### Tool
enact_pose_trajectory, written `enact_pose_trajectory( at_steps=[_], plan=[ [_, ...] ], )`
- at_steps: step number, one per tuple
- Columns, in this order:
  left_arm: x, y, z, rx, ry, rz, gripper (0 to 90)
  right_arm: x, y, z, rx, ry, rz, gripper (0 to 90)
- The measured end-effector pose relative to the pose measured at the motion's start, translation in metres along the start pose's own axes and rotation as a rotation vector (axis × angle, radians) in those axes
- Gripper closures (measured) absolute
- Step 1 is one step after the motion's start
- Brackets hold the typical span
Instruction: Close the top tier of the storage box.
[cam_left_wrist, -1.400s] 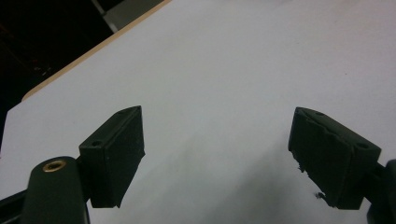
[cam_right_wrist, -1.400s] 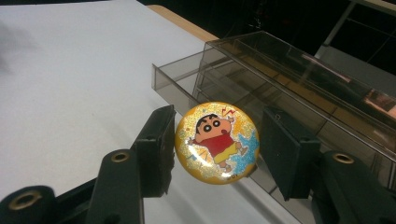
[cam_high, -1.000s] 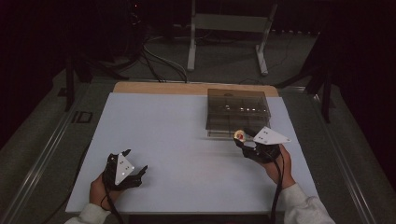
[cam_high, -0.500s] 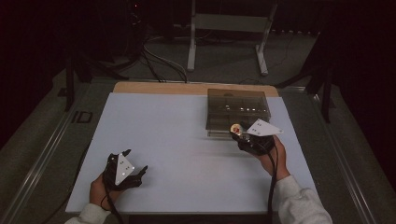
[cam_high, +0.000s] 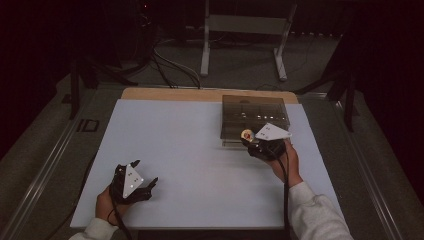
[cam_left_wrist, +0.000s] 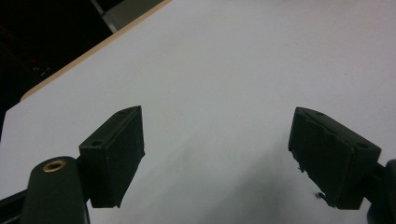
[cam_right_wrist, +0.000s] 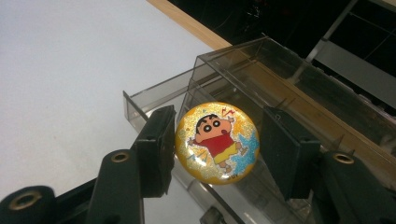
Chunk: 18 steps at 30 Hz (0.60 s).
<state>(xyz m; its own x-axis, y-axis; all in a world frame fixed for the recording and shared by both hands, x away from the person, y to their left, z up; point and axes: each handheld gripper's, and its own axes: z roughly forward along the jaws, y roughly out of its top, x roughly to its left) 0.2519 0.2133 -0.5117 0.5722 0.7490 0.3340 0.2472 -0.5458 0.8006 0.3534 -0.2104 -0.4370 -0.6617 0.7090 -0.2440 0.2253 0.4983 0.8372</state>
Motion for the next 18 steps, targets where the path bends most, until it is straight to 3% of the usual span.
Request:
enact_pose_trajectory(
  at_steps=[18],
  plan=[
    [0.001, -0.001, 0.000, 0.001, -0.007, 0.000, 19.9, 0.006, 0.009, 0.020, 0.030, 0.003, -0.007, 46.5]
  ],
)
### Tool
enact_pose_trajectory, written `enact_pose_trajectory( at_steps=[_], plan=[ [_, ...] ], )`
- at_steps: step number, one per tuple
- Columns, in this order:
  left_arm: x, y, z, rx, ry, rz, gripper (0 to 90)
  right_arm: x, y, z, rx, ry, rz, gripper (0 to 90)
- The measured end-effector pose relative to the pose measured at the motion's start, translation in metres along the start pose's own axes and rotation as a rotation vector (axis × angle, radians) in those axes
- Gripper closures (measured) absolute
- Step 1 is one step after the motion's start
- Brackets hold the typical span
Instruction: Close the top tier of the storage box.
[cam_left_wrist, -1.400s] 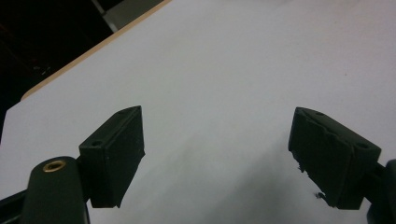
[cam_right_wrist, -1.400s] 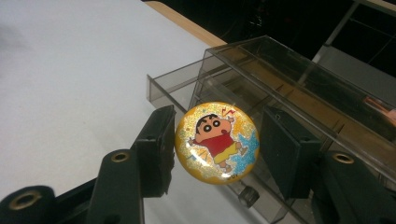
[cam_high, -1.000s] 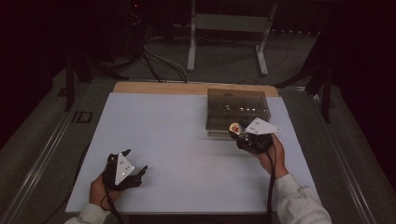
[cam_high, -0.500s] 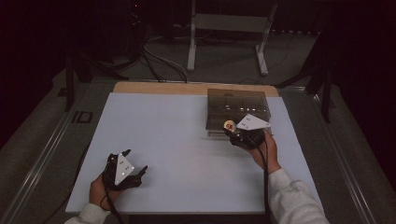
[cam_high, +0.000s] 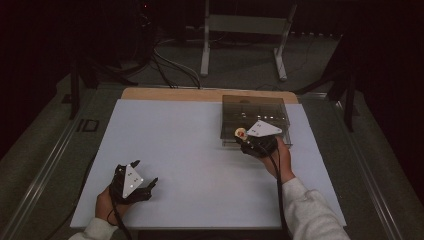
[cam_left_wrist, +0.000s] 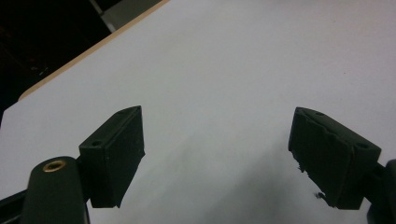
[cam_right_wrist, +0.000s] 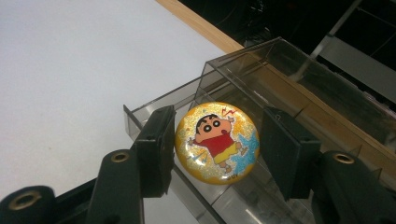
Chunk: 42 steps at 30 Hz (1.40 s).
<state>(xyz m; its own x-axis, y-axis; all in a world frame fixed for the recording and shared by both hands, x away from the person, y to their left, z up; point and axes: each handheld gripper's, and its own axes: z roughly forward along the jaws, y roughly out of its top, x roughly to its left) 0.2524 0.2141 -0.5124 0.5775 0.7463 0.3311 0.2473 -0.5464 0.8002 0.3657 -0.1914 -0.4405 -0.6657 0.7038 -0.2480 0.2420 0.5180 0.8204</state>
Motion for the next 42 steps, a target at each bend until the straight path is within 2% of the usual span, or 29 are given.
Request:
enact_pose_trajectory(
  at_steps=[5, 15, 17, 21, 23, 29, 30, 31, 32, 38, 42],
  plan=[
    [0.000, 0.000, 0.000, 0.000, 0.000, -0.002, 19.9, 0.000, 0.001, 0.005, 0.005, -0.001, -0.009, 46.5],
    [0.000, -0.001, 0.001, 0.005, -0.004, -0.005, 19.9, 0.001, 0.000, 0.010, 0.009, -0.003, 0.017, 46.2],
    [0.000, -0.001, 0.001, 0.005, -0.007, -0.004, 19.9, 0.001, 0.000, 0.011, 0.009, 0.001, 0.018, 49.1],
    [0.000, -0.001, 0.001, 0.006, -0.007, -0.004, 19.9, 0.001, 0.000, 0.011, 0.006, 0.001, 0.024, 48.9],
    [0.000, -0.001, 0.001, 0.006, -0.007, -0.005, 19.9, 0.000, 0.000, 0.010, 0.001, 0.002, 0.029, 54.0],
    [-0.001, -0.001, 0.001, 0.007, -0.006, 0.000, 19.9, -0.002, 0.000, 0.003, -0.040, 0.009, 0.055, 64.5],
    [-0.001, -0.001, 0.001, 0.007, -0.006, -0.001, 19.9, -0.003, 0.000, 0.001, -0.051, 0.018, 0.064, 63.2],
    [-0.001, -0.001, 0.001, 0.007, -0.005, 0.000, 19.9, -0.003, -0.001, -0.002, -0.067, -0.007, 0.071, 60.7],
    [-0.001, -0.001, 0.001, 0.007, -0.004, 0.000, 19.9, -0.004, -0.001, -0.004, -0.078, -0.014, 0.082, 64.1],
    [0.000, -0.001, 0.002, 0.010, -0.003, 0.001, 19.9, -0.011, -0.003, -0.020, -0.126, -0.052, 0.114, 69.4],
    [0.000, -0.001, 0.001, 0.007, -0.001, 0.001, 19.9, -0.015, -0.006, -0.029, -0.148, -0.052, 0.132, 78.3]
  ],
)
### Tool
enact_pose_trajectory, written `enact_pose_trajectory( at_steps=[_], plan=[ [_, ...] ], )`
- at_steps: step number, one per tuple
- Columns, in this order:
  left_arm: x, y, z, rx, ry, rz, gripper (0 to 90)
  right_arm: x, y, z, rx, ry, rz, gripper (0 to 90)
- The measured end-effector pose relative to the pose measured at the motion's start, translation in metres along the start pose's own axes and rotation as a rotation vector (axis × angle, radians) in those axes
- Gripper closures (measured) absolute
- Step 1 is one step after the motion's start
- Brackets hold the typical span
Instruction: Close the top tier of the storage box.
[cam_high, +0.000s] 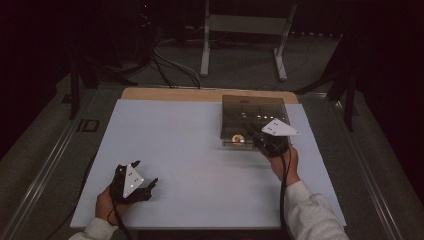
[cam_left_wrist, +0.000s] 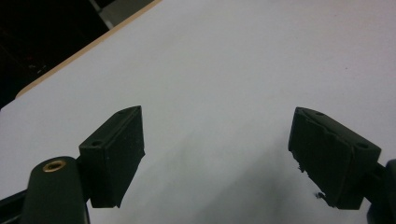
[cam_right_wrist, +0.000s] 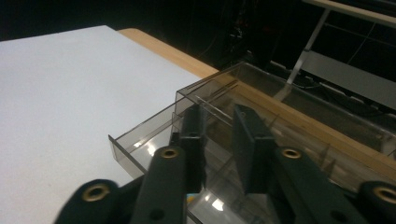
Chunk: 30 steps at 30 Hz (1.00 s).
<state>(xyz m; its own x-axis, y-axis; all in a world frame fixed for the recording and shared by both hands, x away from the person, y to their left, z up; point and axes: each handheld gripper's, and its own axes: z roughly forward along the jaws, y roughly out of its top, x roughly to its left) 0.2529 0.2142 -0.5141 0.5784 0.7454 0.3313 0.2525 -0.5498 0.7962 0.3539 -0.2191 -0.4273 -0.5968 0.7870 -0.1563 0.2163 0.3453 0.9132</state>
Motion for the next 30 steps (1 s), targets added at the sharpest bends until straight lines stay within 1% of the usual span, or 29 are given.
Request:
enact_pose_trajectory(
  at_steps=[2, 5, 7, 11, 19, 23, 26, 29, 30],
  plan=[
    [0.000, 0.000, 0.000, 0.000, 0.000, 0.000, 19.9, -0.002, 0.000, -0.005, -0.007, 0.000, -0.002, 82.9],
    [0.000, 0.000, 0.000, 0.001, 0.000, 0.000, 19.9, -0.005, -0.001, -0.013, -0.010, -0.005, -0.014, 86.2],
    [0.000, 0.000, 0.000, 0.001, 0.001, 0.000, 19.9, -0.004, -0.003, -0.018, -0.008, -0.028, -0.053, 87.8],
    [-0.001, 0.000, 0.000, -0.002, 0.000, -0.002, 19.9, -0.003, -0.012, -0.027, 0.006, -0.042, -0.082, 89.9],
    [-0.001, 0.000, 0.000, 0.001, -0.001, 0.000, 19.9, -0.007, -0.031, -0.044, 0.022, -0.027, -0.074, 90.0],
    [-0.001, 0.000, 0.000, 0.004, -0.001, 0.005, 19.9, -0.006, -0.043, -0.050, 0.054, -0.016, -0.085, 90.0],
    [0.000, 0.000, 0.000, 0.002, 0.001, 0.006, 19.9, -0.007, -0.051, -0.051, 0.077, -0.014, -0.090, 90.0],
    [0.000, 0.000, 0.000, -0.001, 0.001, 0.007, 19.9, -0.007, -0.057, -0.050, 0.094, -0.007, -0.077, 90.0],
    [0.000, 0.001, 0.000, 0.001, 0.002, 0.010, 19.9, -0.008, -0.058, -0.050, 0.098, -0.008, -0.079, 90.0]
  ],
)
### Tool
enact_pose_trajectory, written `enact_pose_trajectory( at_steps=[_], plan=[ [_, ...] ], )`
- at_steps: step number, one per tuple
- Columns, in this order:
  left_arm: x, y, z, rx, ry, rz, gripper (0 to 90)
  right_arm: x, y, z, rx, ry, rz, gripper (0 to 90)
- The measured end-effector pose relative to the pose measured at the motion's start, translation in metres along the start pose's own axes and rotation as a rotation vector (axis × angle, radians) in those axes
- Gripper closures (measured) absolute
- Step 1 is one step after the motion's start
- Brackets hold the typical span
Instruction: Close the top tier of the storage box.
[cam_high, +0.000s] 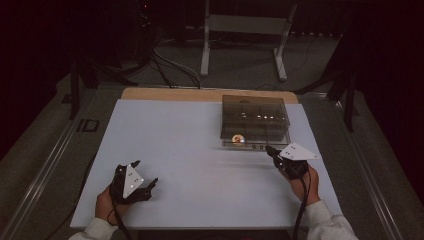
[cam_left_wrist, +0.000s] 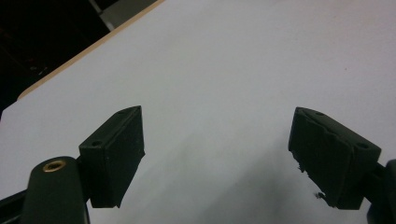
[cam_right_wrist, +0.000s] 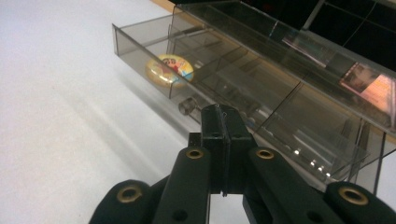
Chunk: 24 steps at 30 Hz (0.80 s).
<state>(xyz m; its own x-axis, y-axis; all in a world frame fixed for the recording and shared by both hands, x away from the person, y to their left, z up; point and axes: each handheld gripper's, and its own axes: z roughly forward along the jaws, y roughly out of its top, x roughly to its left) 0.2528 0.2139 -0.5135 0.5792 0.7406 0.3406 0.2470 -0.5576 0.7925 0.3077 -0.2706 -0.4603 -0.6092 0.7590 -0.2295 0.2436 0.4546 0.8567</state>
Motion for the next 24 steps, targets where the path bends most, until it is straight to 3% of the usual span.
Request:
enact_pose_trajectory(
  at_steps=[7, 19, 24],
  plan=[
    [0.000, 0.000, 0.001, -0.002, -0.002, -0.008, 19.9, 0.000, -0.004, 0.006, 0.023, 0.013, -0.011, 90.0],
    [0.000, 0.000, 0.003, -0.004, 0.002, -0.013, 19.9, -0.006, -0.012, 0.016, 0.039, 0.031, 0.032, 90.0],
    [0.000, -0.001, 0.004, 0.002, 0.002, -0.014, 19.9, -0.009, -0.014, 0.020, 0.035, 0.008, 0.055, 90.0]
  ],
)
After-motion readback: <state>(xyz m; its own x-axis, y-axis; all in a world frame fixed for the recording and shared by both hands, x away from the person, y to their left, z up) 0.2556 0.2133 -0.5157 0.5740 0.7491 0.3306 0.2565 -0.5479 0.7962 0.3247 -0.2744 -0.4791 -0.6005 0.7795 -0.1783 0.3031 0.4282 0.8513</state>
